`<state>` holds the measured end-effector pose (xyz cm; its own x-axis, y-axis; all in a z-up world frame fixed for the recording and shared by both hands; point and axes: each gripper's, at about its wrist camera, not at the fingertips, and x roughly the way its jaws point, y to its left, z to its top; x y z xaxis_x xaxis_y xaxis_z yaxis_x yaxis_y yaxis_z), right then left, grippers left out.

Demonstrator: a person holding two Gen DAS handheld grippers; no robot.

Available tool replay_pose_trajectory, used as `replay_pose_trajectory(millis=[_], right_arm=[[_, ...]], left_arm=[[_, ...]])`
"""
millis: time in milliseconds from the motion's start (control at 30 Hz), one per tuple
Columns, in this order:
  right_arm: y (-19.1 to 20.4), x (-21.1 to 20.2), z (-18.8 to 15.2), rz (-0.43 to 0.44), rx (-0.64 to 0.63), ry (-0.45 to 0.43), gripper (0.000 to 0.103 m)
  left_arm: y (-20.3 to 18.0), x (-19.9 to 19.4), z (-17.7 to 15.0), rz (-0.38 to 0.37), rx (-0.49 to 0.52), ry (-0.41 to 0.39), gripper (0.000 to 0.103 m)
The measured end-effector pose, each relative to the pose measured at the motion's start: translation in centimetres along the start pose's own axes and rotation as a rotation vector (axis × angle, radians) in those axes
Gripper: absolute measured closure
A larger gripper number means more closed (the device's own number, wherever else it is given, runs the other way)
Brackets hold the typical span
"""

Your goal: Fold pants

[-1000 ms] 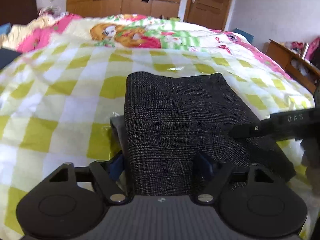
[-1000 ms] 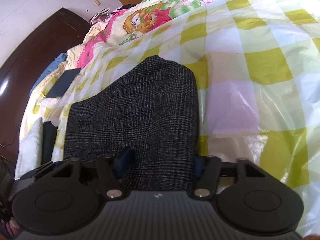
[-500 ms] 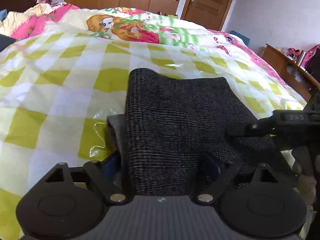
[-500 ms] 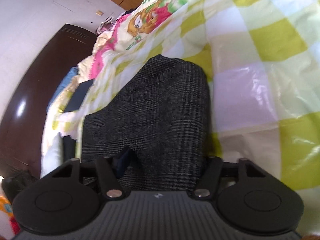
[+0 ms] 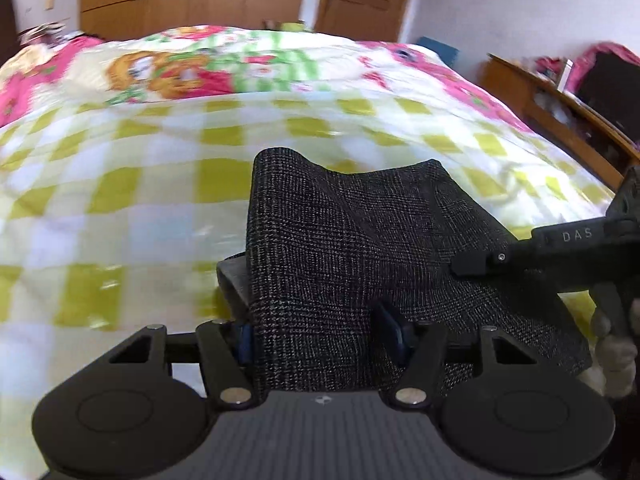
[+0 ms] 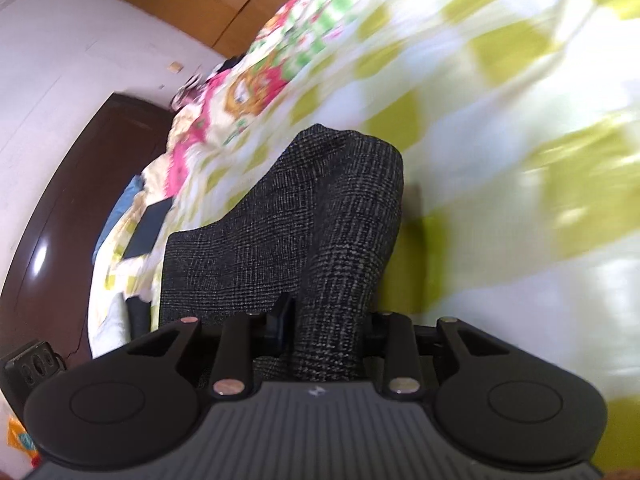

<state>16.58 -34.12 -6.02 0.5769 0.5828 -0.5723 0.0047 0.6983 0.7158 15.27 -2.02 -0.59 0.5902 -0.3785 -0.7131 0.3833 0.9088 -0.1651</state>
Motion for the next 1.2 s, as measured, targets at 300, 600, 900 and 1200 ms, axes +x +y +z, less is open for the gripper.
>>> replay_pose_trajectory(millis=[300, 600, 900, 1200], right_arm=[[-5.9, -7.1, 2.9, -0.11, 0.037, -0.097, 0.073], [-9.3, -11.3, 5.9, -0.198, 0.022, -0.158, 0.073], [-11.7, -12.9, 8.4, -0.259, -0.002, -0.146, 0.067], [-8.1, -16.7, 6.1, -0.524, -0.159, -0.271, 0.057]], left_arm=[[-9.6, 5.2, 2.8, -0.097, 0.132, 0.036, 0.033], [-16.3, 9.1, 5.1, -0.146, 0.188, 0.039, 0.032], [-20.3, 10.5, 5.8, -0.155, 0.249, 0.032, 0.032], [-20.2, 8.2, 4.7, -0.104, 0.319, -0.022, 0.032]])
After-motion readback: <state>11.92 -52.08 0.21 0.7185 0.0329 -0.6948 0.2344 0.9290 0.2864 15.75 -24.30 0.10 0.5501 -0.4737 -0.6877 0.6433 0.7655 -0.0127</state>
